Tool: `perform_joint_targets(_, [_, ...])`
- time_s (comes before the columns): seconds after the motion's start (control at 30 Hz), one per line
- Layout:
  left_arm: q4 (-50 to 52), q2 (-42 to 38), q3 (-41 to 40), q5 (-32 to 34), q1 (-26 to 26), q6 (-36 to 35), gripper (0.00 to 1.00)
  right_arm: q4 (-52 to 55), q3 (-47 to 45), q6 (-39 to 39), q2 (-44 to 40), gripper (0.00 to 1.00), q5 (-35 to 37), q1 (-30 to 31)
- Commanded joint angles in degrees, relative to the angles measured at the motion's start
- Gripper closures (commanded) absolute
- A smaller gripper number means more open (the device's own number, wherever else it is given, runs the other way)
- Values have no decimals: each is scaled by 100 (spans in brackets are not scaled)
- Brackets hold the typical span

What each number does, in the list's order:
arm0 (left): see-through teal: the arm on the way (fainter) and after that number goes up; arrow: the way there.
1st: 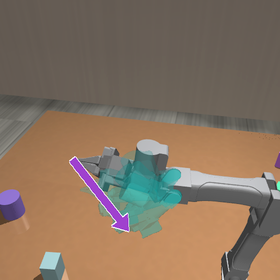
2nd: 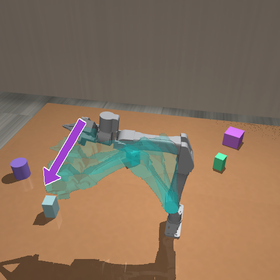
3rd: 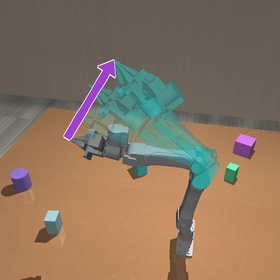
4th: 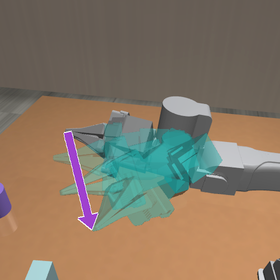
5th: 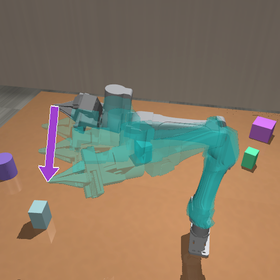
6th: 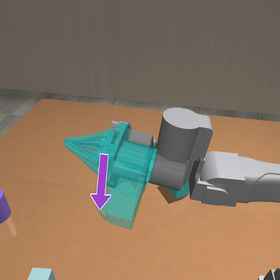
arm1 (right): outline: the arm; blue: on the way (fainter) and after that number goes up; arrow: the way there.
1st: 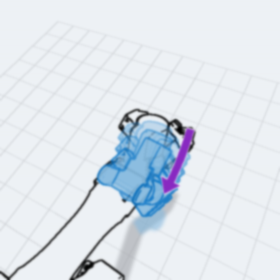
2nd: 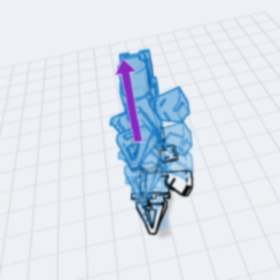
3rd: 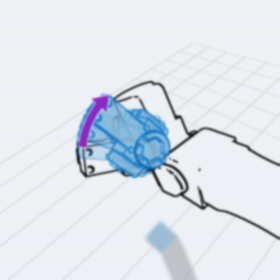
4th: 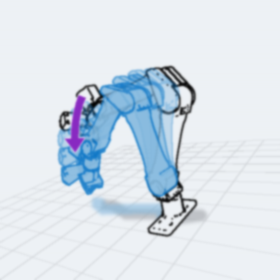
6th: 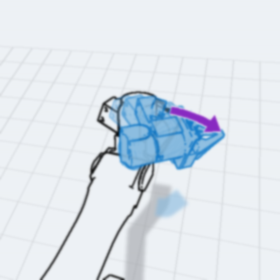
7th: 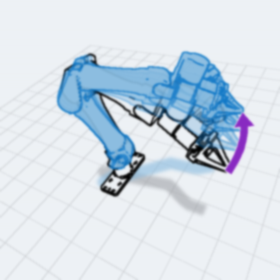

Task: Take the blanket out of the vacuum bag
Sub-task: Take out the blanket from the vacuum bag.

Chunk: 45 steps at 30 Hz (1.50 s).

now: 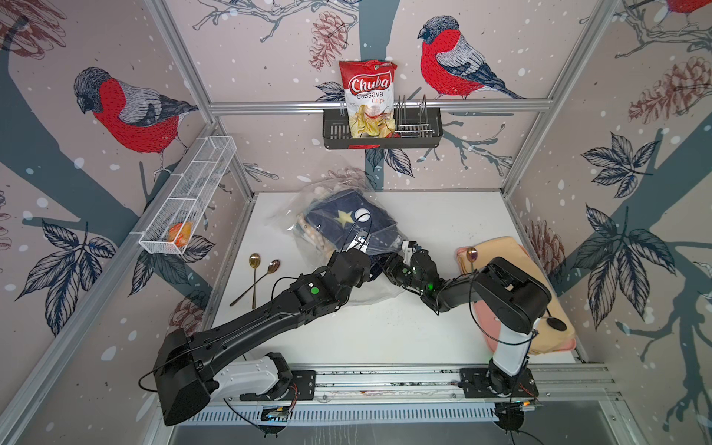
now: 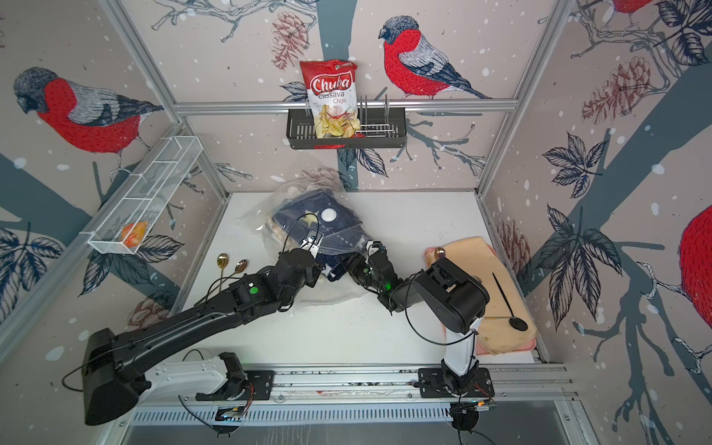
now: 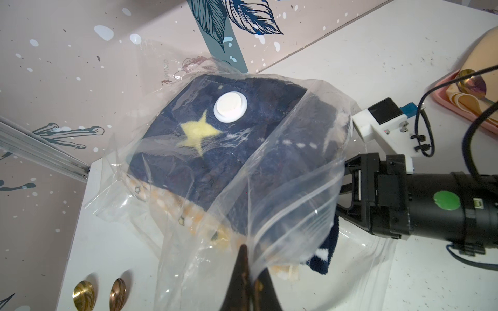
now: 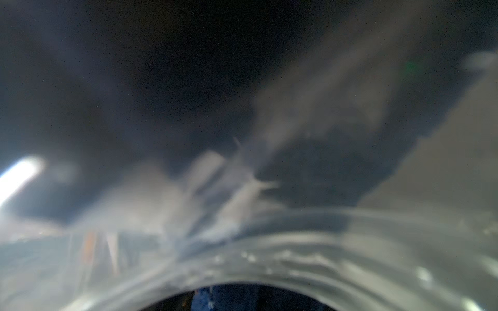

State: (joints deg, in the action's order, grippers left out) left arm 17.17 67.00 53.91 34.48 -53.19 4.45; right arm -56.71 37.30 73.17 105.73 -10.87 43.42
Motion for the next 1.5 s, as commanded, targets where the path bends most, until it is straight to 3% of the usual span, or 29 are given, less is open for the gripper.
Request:
perform_joint_targets(0.0, [-214, -22, -2, -106, 18, -5, 100, 39, -41, -112, -227, 46, 24, 102])
perform_joint_targets(0.3, [-165, 106, 32, -427, 28, -23, 99, -73, -277, 91, -904, 55, 11, 467])
perform_joint_targets(0.53, [-113, 179, 86, -511, 28, 6, 99, 385, -121, -242, -1332, 59, 216, 449])
perform_joint_targets(0.7, [-143, 138, 76, -595, 28, 8, 98, 406, -351, -165, -1197, 52, 286, 417])
perform_joint_targets(0.9, [-110, 152, 93, -647, 30, 3, 97, 269, -574, -31, -879, 34, 335, 398])
perform_joint_targets(1.1, [-114, 147, 83, -706, 28, 3, 97, 150, -418, -14, -395, 23, 322, 255])
perform_joint_targets(1.37, [-118, 141, 76, -706, 28, -5, 97, 234, 218, -80, 227, 20, 374, 285])
perform_joint_targets(1.47, [-113, 138, 76, -701, 28, -12, 97, -185, 135, 81, 354, 25, 358, 307])
